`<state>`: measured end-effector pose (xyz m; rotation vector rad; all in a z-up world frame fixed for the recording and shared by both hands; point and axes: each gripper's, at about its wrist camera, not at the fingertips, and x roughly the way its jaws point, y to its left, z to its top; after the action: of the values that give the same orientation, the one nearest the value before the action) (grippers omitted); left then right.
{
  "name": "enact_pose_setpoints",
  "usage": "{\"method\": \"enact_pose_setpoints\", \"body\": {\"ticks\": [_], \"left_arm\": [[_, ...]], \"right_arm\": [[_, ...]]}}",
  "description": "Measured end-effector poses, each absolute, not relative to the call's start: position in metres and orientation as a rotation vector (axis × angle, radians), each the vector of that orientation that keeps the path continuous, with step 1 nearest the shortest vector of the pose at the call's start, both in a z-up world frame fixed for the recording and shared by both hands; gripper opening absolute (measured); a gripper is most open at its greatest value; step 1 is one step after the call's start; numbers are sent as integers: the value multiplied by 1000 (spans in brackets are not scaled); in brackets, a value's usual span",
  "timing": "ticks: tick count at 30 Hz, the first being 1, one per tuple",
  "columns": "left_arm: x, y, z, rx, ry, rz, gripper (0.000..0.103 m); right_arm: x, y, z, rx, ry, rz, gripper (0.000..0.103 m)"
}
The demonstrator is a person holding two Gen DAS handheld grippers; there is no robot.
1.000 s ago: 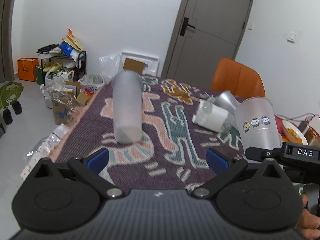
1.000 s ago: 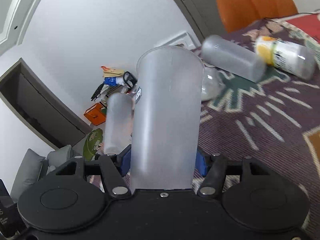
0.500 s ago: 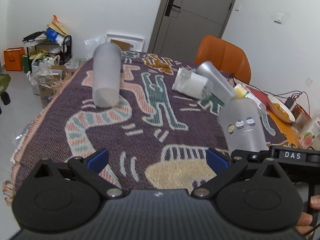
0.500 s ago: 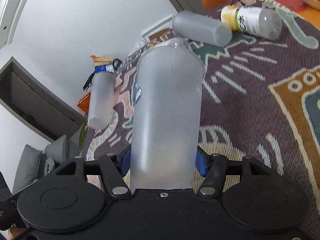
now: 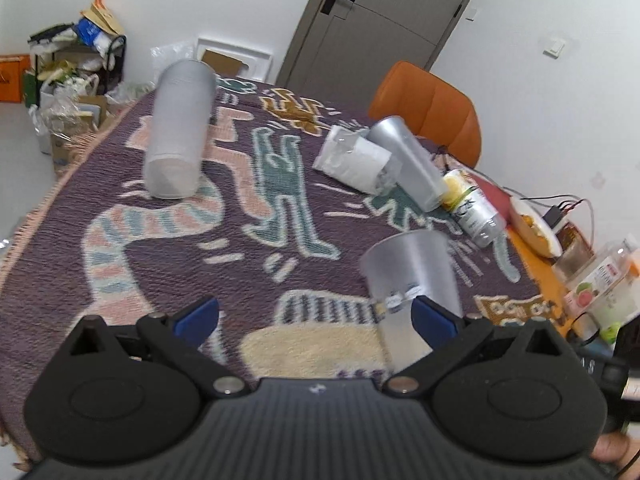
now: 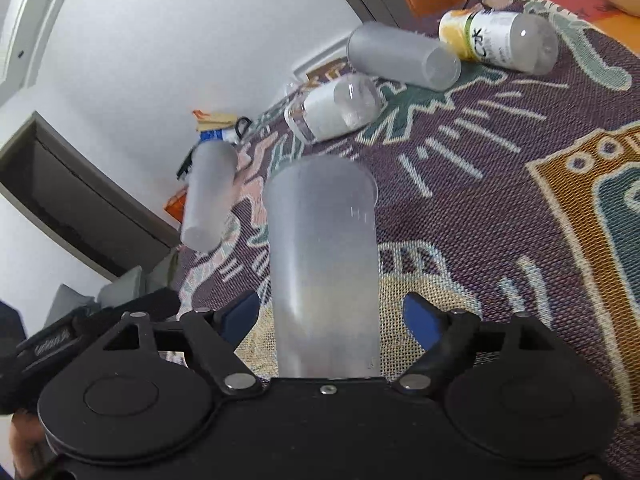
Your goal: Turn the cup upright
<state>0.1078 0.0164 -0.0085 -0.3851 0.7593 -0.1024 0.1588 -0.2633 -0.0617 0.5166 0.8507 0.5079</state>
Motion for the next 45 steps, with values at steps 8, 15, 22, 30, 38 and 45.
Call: {"method": "enact_pose_setpoints", "body": {"ticks": [8,15,22,30,38,45], "left_arm": [[140,-12,-4,-439,794,-189,101],[170,-30,-10,-463,852,-222,96],[199,-43,-20,-479,919,-247,96],[227,-55,-36,-443,997,-243,96],[235,-63,-41,-391,1005,-231,82],[221,-66,-17,-362,923,-265,81]], "right_arm": [[151,-301,-57,527,741,461,80],[149,-329,-62,469,671,391,92],[151,-344,-73,453,661,365,97],[152,-357,-84,485,675,331,97],[151,-366,-88,527,673,306,97],[143,-368,-75,536,618,290,98]]}}
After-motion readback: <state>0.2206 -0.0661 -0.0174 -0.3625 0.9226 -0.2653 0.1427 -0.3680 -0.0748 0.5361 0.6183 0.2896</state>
